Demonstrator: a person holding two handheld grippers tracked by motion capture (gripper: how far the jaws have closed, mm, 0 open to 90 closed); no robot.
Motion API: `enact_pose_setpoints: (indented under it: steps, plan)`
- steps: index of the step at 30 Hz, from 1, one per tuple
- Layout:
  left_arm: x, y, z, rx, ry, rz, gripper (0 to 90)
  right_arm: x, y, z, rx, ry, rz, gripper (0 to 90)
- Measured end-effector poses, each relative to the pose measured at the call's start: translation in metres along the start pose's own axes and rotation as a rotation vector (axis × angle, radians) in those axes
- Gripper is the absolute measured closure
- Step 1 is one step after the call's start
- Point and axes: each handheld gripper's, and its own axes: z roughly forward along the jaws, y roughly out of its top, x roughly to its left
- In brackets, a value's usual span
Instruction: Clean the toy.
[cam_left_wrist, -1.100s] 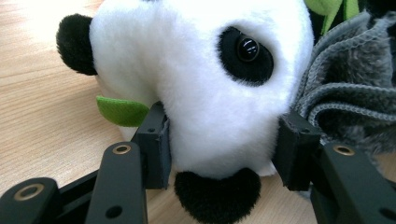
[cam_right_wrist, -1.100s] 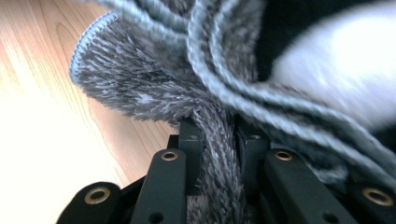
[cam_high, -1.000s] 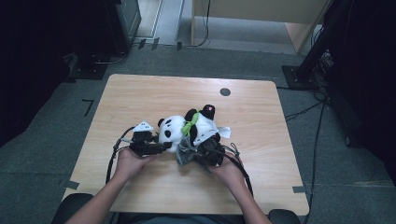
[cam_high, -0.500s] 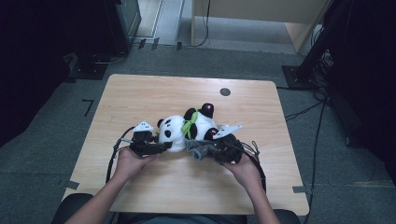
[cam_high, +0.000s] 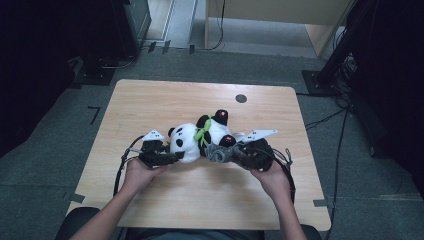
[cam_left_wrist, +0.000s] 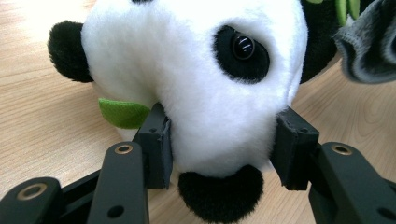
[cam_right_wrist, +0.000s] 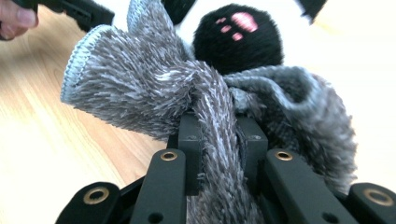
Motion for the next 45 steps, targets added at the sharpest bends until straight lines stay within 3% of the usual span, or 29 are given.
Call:
enact_pose_setpoints:
  steps: [7, 15, 23, 29, 36, 45]
  plan:
    - [0.0, 0.0, 0.0, -0.003, -0.002, 0.003, 48.1, -0.006, 0.003, -0.015, -0.075, -0.006, 0.018, 78.0]
    - [0.001, 0.0, 0.0, -0.003, -0.003, 0.01, 47.9, -0.013, 0.008, -0.029, -0.129, -0.046, 0.046, 79.9]
    - [0.003, 0.001, -0.001, -0.009, -0.002, 0.018, 47.5, -0.031, 0.007, -0.039, -0.158, -0.095, 0.091, 80.0]
    - [0.004, 0.001, -0.001, -0.012, 0.003, 0.025, 46.9, -0.053, 0.001, -0.045, -0.18, -0.149, 0.145, 80.0]
    - [0.005, 0.002, -0.001, -0.012, 0.005, 0.027, 45.9, -0.084, -0.005, -0.04, -0.181, -0.207, 0.2, 80.1]
    - [0.005, 0.002, -0.001, -0.014, 0.005, 0.022, 46.0, -0.12, -0.021, -0.012, -0.124, -0.28, 0.271, 80.1]
